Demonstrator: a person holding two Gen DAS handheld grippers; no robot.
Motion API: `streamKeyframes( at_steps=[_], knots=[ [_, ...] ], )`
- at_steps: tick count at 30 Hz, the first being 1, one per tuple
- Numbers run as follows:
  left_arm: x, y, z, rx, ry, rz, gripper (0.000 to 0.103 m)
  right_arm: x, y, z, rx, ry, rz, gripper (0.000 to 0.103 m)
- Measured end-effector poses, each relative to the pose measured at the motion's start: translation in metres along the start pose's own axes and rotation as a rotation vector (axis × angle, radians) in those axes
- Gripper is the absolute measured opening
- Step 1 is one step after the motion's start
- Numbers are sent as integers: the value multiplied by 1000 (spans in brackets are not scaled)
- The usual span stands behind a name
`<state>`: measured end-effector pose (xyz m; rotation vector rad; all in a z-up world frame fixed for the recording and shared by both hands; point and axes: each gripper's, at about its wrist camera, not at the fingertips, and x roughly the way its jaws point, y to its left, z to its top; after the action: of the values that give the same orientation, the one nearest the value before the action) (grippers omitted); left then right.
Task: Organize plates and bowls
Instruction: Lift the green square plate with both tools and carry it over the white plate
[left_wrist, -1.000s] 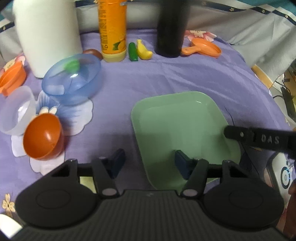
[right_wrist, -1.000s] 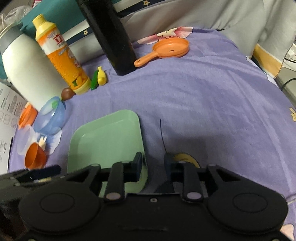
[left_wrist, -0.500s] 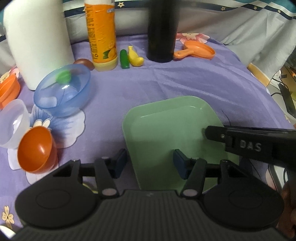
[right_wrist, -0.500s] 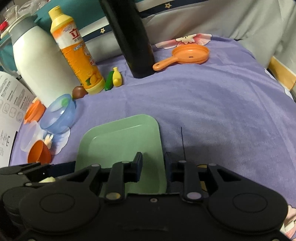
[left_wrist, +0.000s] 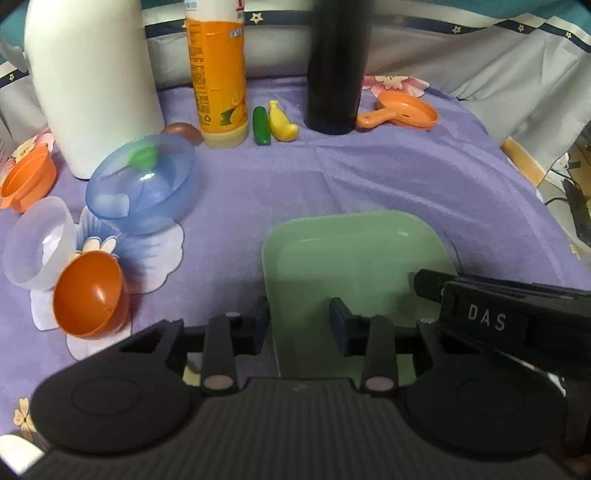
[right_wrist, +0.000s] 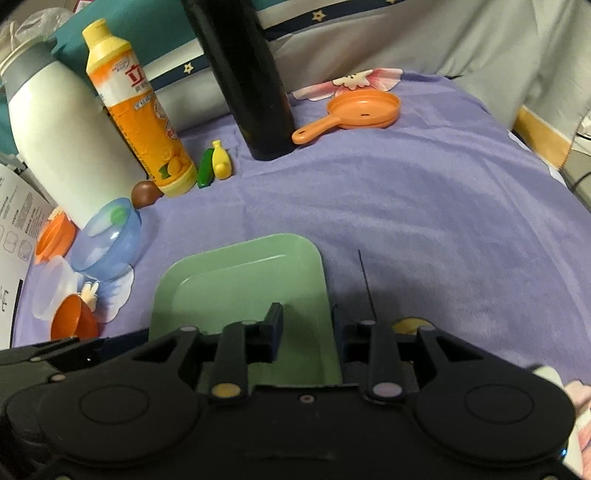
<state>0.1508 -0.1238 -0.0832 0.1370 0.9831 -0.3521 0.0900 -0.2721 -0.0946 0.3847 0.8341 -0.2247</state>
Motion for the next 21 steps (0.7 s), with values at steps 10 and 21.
streamKeyframes(
  at_steps=[10,21],
  knots=[
    [-53,14,-7,-42,-62,11,34,-38,12,-9,26,5,37,30],
    [-121,58,-40,-83,-127,41,34,-91,52,-31,-32,-1,139,30]
  ],
)
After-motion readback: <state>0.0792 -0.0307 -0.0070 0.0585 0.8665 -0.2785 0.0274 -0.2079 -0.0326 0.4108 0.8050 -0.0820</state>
